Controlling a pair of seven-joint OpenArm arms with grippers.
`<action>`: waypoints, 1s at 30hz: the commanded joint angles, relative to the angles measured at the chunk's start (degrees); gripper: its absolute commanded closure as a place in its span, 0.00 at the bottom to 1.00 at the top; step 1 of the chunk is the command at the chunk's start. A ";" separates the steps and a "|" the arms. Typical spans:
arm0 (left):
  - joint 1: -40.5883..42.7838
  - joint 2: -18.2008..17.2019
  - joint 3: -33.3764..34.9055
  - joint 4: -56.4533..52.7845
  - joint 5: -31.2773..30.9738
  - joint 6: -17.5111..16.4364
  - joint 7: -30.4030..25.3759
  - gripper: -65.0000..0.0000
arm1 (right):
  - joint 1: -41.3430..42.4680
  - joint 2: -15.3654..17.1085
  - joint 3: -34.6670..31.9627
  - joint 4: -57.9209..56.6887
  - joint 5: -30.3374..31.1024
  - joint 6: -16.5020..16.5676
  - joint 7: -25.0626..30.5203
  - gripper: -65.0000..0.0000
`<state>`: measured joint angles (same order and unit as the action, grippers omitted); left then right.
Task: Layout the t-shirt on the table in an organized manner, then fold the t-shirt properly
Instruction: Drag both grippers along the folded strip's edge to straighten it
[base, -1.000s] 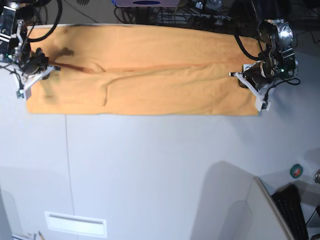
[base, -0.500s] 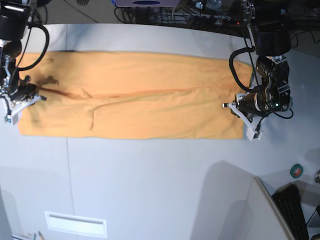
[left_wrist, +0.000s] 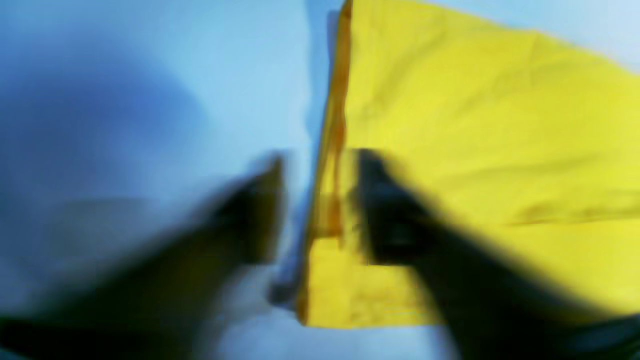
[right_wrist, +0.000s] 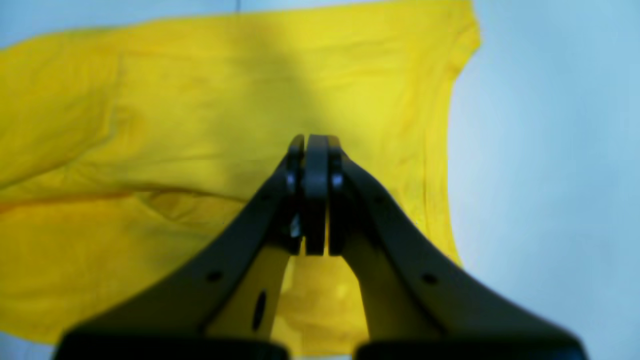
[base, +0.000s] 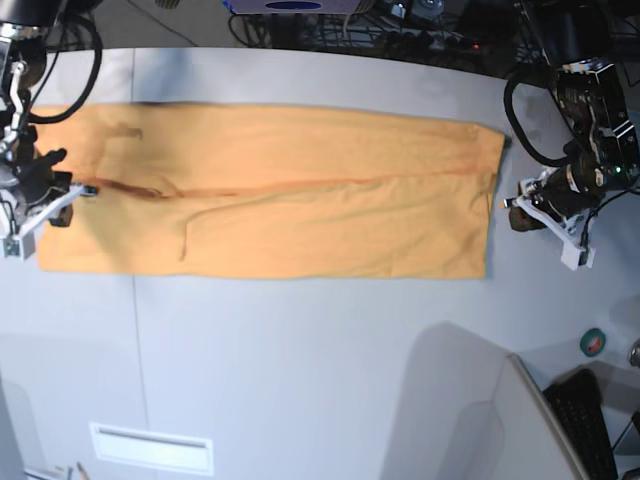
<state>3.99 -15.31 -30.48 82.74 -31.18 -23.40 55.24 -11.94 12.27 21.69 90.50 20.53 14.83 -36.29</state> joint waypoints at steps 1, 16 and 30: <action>-0.16 -1.17 -1.30 -0.50 -2.01 -0.21 -0.96 0.35 | 0.91 0.25 0.33 1.33 0.17 -0.10 1.35 1.00; -3.68 -1.88 8.98 -20.19 -5.08 -0.21 -13.00 0.02 | 0.56 -0.71 -2.13 1.15 0.17 -0.10 1.35 1.00; -7.55 -3.90 10.13 -30.21 -5.00 -0.21 -15.81 1.00 | -0.58 -0.71 -2.04 1.15 0.17 -0.10 1.44 1.00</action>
<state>-3.64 -18.41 -20.21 52.45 -37.74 -24.73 38.85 -12.95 10.74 19.38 90.63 20.38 14.59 -36.14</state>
